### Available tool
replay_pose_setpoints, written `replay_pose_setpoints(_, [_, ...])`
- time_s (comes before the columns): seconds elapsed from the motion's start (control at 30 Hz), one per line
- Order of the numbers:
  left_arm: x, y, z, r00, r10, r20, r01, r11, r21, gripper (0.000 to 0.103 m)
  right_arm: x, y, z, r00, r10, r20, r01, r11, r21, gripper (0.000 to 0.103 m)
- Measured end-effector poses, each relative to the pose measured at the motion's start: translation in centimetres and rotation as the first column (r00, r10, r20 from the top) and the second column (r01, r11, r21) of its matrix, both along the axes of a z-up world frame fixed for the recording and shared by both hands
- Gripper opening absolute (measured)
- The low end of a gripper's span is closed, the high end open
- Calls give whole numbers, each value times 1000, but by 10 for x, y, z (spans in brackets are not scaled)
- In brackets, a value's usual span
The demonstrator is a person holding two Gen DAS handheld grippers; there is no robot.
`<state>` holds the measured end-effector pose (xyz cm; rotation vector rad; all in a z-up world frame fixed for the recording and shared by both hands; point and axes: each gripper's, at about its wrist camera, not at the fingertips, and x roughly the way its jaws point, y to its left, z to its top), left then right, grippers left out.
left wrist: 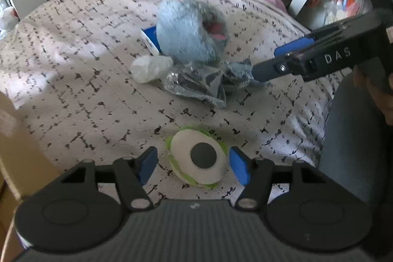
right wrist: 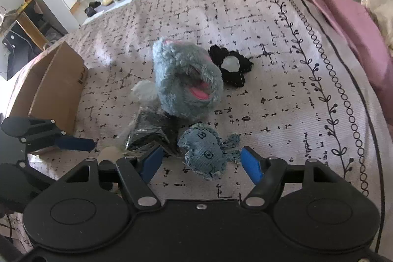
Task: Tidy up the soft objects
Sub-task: 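Grasp the round cushion with the left tool while the right tool grasps the denim fish, then drop the cushion into the box with the left tool while the right tool carries the fish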
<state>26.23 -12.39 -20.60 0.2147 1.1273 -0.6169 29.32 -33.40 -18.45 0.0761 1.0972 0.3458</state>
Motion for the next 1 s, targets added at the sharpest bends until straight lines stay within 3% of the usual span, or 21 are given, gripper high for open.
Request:
replay_pose_setpoints(0.1, [5, -5, -9, 1000, -8, -21, 8, 1000, 2, 64, 5, 2, -8, 1000, -9, -16, 9, 1000, -4, 65])
replay_pose_setpoints(0.27, [6, -11, -17, 1000, -9, -5, 9, 1000, 26, 54, 12, 6, -26, 999, -15, -49, 15, 1000, -15, 62])
replay_pose_setpoints(0.33, [5, -14, -16, 1000, -27, 10, 27, 999, 41, 51, 15, 6, -32, 998, -21, -57, 20, 1000, -19, 52])
replay_pose_setpoints(0.4, [3, -16, -16, 999, -33, 23, 32, 998, 53, 47, 15, 6, -35, 997, -24, -67, 23, 1000, -16, 35])
replay_pose_setpoints(0.57, [0, -11, -10, 999, 7, 51, -9, 999, 38, 36, 9, 5, -32, 998, -34, -58, 34, 999, -6, 30])
replay_pose_setpoints(0.67, [-2, -10, -3, 996, 16, 84, -22, 998, 66, 36, 5, 0, -24, 999, -36, -41, 36, 999, -1, 30])
replay_pose_setpoints(1.0, [-11, 4, 38, 979, 55, 198, -67, 996, 54, 36, -7, -6, 11, 996, -91, 7, 90, 994, 57, 29])
